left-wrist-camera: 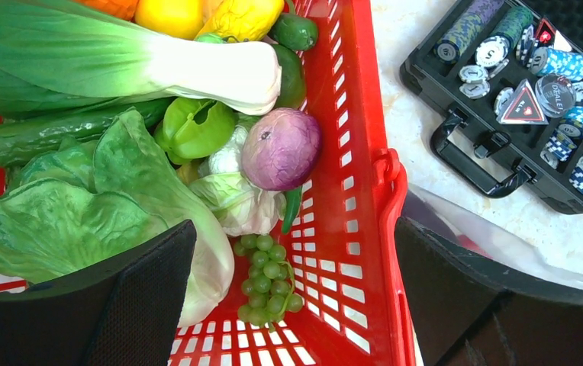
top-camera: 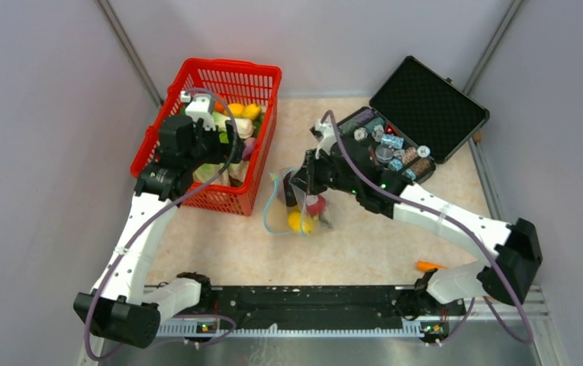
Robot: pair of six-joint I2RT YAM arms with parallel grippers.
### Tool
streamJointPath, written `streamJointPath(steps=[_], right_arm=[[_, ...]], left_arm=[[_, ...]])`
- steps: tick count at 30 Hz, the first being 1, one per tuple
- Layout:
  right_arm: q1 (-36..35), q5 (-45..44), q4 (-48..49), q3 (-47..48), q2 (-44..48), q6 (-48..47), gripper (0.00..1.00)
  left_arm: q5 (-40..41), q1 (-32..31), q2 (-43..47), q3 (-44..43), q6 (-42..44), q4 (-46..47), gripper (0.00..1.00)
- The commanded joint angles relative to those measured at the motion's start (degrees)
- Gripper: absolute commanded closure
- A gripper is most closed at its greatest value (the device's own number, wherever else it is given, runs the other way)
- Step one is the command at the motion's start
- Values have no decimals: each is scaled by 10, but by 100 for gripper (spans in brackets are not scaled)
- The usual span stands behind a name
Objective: Place the food in the zip-top bag and seal the zipper
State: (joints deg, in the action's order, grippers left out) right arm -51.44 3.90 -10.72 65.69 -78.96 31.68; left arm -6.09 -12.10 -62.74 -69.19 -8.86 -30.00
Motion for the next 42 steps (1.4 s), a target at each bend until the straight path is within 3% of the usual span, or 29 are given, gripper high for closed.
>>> streamJointPath(steps=[1, 14, 19, 27, 33, 37, 42], right_arm=[[-7, -12, 17, 34, 60, -32, 99], [-7, -239, -15, -13, 179, 5, 100], [-5, -220, 65, -95, 204, 16, 99], [-5, -162, -2, -41, 94, 39, 100], [-4, -163, 9, -33, 90, 37, 100], [15, -196, 10, -44, 127, 45, 100], [64, -155, 22, -77, 159, 67, 100]], left_arm=[[7, 3, -4, -11, 6, 17, 1], [-5, 3, -2, -14, 12, 5, 1], [-19, 3, -5, -12, 21, 11, 1], [-14, 3, -12, -22, 31, 0, 1], [-16, 3, -8, -21, 49, 1, 1], [-50, 5, -56, -73, 71, -8, 1], [-54, 24, -151, -161, 63, 11, 1]])
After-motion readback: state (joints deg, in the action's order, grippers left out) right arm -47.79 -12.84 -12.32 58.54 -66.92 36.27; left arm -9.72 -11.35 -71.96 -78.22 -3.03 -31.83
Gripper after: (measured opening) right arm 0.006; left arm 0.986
